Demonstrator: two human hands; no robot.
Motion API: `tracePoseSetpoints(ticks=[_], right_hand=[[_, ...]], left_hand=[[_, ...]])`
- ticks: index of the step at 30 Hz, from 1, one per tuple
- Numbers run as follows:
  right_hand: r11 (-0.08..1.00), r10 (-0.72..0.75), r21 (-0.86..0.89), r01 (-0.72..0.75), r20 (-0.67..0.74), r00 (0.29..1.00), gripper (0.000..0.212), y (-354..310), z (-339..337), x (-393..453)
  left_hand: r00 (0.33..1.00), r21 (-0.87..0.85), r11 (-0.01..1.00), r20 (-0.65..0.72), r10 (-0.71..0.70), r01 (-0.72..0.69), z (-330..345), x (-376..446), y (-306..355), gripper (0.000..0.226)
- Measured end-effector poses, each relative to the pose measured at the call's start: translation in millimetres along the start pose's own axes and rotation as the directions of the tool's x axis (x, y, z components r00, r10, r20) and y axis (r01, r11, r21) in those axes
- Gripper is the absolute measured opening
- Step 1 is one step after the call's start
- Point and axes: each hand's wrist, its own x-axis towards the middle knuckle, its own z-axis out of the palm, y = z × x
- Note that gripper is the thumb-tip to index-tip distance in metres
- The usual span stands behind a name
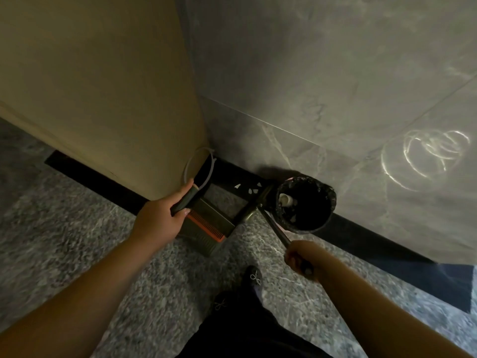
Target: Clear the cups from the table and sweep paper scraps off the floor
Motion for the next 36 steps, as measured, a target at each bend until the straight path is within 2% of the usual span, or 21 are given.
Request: tracePoseSetpoints(ticks=[4,10,12,16,18,22,29,36], right_hand=[[0.958,-0.136,-0.255,0.132,0.004,0.991,0.011,-13,8,12],[0.894,-0.2,-0.41,0.18,-0.005,0.98,0.005,-15,10,1],[0.862,-0.227,-0.473,0.182,-0.039,0.973,0.014,-12,11,-9],[0.785,-0.287,-0.59,0.191,-0.071,0.955,0.045,-4,17,-22],[0.75,-0.332,-0.628,0.206,-0.089,0.939,0.048,-4,19,-25],[0.676,-0.417,-0.698,0.238,-0.095,0.904,0.035,-24,20,-20],[0.618,-0.438,-0.759,0.203,-0.118,0.891,0.019,-68,19,4],[0.605,-0.429,-0.762,0.231,-0.068,0.901,0.022,-75,32,42]], left_hand=[[0.999,-0.032,0.999,-0.043,-0.029,0.028,-2,11,-1,0.076],[0.998,-0.051,0.997,-0.019,-0.052,0.051,-7,13,-9,0.076],[0.998,-0.061,0.997,-0.015,-0.057,0.056,-10,12,-10,0.078],[0.999,-0.071,0.997,0.003,-0.039,0.039,-15,15,-11,0.079],[1.0,-0.082,0.997,-0.013,-0.005,0.003,-18,17,-10,0.077],[1.0,-0.116,0.993,0.003,0.0,0.0,-22,19,-7,0.076],[0.999,-0.154,0.987,0.021,0.041,-0.037,-21,23,-11,0.071],[0.996,-0.208,0.977,0.064,0.062,-0.047,-7,27,-21,0.072]])
